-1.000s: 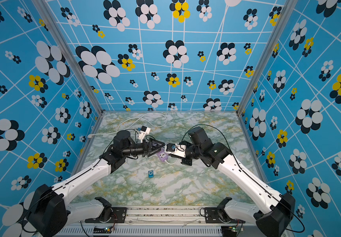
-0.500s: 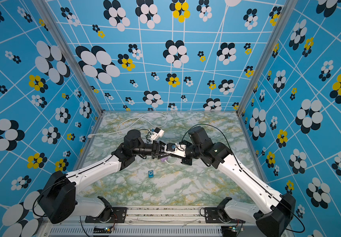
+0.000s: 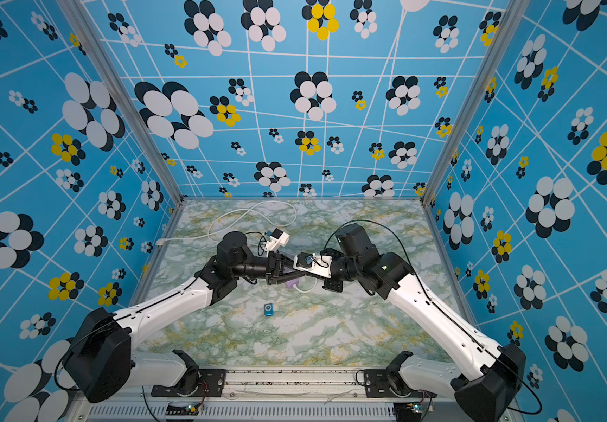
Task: Charge mp3
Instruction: Adjust the charging cable.
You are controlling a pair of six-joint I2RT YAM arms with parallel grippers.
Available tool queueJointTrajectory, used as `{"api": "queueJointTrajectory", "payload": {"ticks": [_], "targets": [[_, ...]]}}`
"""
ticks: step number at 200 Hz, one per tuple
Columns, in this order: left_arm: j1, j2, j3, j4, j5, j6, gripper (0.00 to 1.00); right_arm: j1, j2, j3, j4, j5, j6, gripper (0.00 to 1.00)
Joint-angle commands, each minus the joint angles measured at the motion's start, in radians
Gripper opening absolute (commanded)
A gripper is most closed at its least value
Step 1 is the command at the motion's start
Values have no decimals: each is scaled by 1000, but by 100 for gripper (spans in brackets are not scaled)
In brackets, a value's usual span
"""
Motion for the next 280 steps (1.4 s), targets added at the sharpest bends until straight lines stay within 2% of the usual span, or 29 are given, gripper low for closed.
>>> {"api": "queueJointTrajectory", "payload": {"ticks": [1, 11, 27, 49, 62, 76, 89, 97, 106, 118, 125, 138, 144, 158, 167, 176, 194, 216, 218, 221, 224, 225, 226, 232, 240, 250, 256, 266, 280], "targets": [[2, 2, 2, 32, 30, -11, 31, -5, 11, 29, -11, 0, -10, 2], [0, 5, 5, 34, 32, -13, 30, -4, 12, 31, -12, 0, -10, 2], [0, 11, 7, 45, 41, -19, 22, -5, 14, 31, -12, -3, -10, 2], [2, 23, 8, 80, 52, -43, 0, -4, 13, 28, -6, 3, -6, 4], [3, 26, 13, 93, 54, -53, 0, -4, 6, 19, 11, 16, 5, 9], [11, 25, 23, 94, 45, -51, 0, -8, -17, -2, 54, 46, 49, 24], [26, 17, 34, 94, 32, -44, 0, -39, -70, -39, 129, 101, 189, 42], [36, 12, 45, 92, 24, -39, 0, -103, -118, -64, 179, 71, 338, 51], [43, 7, 63, 83, 16, -28, 0, -212, -178, -106, 259, -41, 555, 59], [45, 14, 103, 55, 18, -11, 0, -365, -225, -182, 492, -260, 990, 66], [46, 19, 127, 42, 20, -5, 0, -406, -223, -246, 702, -358, 1291, 66], [48, 30, 165, 37, 20, -4, 0, -402, -188, -349, 1075, -374, 1761, 66], [51, 33, 177, 36, 17, -5, 0, -400, -146, -384, 1249, -382, 1966, 63], [60, 41, 202, 19, -1, 2, 0, -400, -51, -441, 1578, -382, 2321, 52], [65, 46, 220, -2, -12, 12, 0, -399, -18, -469, 1735, -363, 2445, 47], [69, 54, 237, -15, -22, 20, 0, -399, -16, -458, 1693, -392, 2454, 46], [72, 78, 263, -14, -19, 15, 0, -396, -30, -403, 1463, -477, 2338, 47], [74, 94, 287, -34, -19, 18, 0, -395, -21, -416, 1487, -502, 2351, 49], [75, 95, 289, -42, -22, 23, 0, -395, -22, -418, 1490, -506, 2351, 54], [77, 95, 292, -60, -25, 31, 0, -396, -26, -419, 1488, -512, 2348, 67], [79, 95, 295, -80, -33, 41, 0, -396, -33, -418, 1477, -519, 2339, 81], [80, 95, 297, -88, -35, 44, 0, -396, -36, -418, 1471, -519, 2333, 90], [82, 95, 298, -95, -38, 47, 0, -396, -39, -418, 1465, -522, 2331, 95], [87, 93, 302, -136, -58, 64, 0, -405, -67, -410, 1396, -534, 2265, 99], [93, 88, 298, -152, -84, 76, 0, -418, -138, -377, 1123, -527, 2093, 100], [98, 80, 292, -161, -118, 83, 0, -426, -225, -302, 680, -434, 1823, 99], [98, 78, 288, -149, -127, 86, 0, -426, -240, -278, 560, -413, 1750, 99], [97, 78, 283, -118, -136, 79, 0, -423, -215, -323, 667, -478, 1861, 99], [94, 87, 275, -48, -124, 40, 0, -360, -162, -402, 1009, -478, 2061, 99]]}}
